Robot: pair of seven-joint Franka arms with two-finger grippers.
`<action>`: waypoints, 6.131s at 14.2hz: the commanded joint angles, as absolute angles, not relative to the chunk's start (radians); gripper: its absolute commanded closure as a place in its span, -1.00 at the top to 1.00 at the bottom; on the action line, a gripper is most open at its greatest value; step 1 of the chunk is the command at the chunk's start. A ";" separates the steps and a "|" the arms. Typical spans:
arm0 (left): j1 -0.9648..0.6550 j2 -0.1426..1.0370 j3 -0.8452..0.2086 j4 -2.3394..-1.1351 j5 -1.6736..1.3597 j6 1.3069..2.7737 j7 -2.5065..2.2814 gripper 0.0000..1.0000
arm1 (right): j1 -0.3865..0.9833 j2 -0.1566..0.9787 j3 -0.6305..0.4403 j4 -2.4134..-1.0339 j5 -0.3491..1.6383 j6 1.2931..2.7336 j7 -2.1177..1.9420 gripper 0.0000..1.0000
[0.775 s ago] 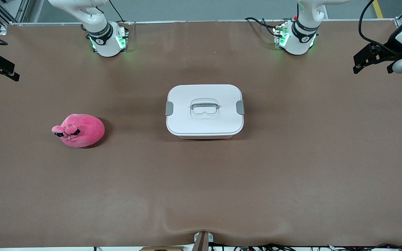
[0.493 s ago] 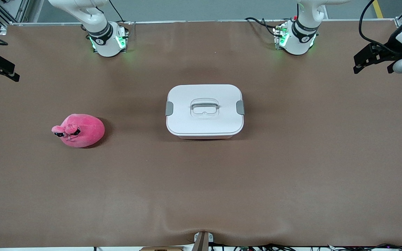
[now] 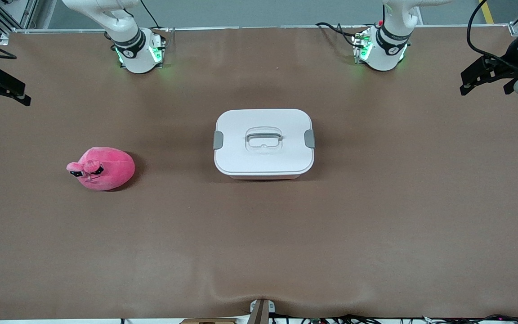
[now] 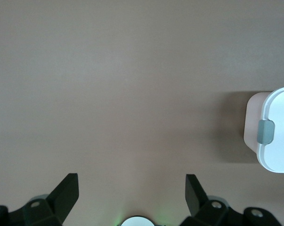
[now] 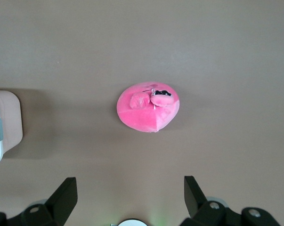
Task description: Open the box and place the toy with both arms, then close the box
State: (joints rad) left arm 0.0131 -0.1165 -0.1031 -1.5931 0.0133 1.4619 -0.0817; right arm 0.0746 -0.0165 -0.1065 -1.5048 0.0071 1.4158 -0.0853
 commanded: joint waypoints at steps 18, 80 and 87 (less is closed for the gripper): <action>-0.106 0.142 -0.503 -1.608 0.012 1.684 -1.331 0.32 | 0.132 0.258 -0.106 -1.829 0.051 1.871 -0.207 1.00; 0.107 0.296 -0.502 -1.646 0.193 1.898 -1.392 -1.00 | 0.684 0.137 0.006 -1.434 -0.005 1.664 -0.736 -1.00; 0.253 0.394 -0.502 -1.648 0.192 1.891 -1.166 -1.00 | 0.762 0.179 0.005 -1.446 -0.061 1.770 -0.911 -1.00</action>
State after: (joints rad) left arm 0.2385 0.3883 -0.4904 -1.6535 0.2087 1.9029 -1.1939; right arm 0.7720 0.1518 0.0125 -1.4526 -0.0438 1.7359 -0.8153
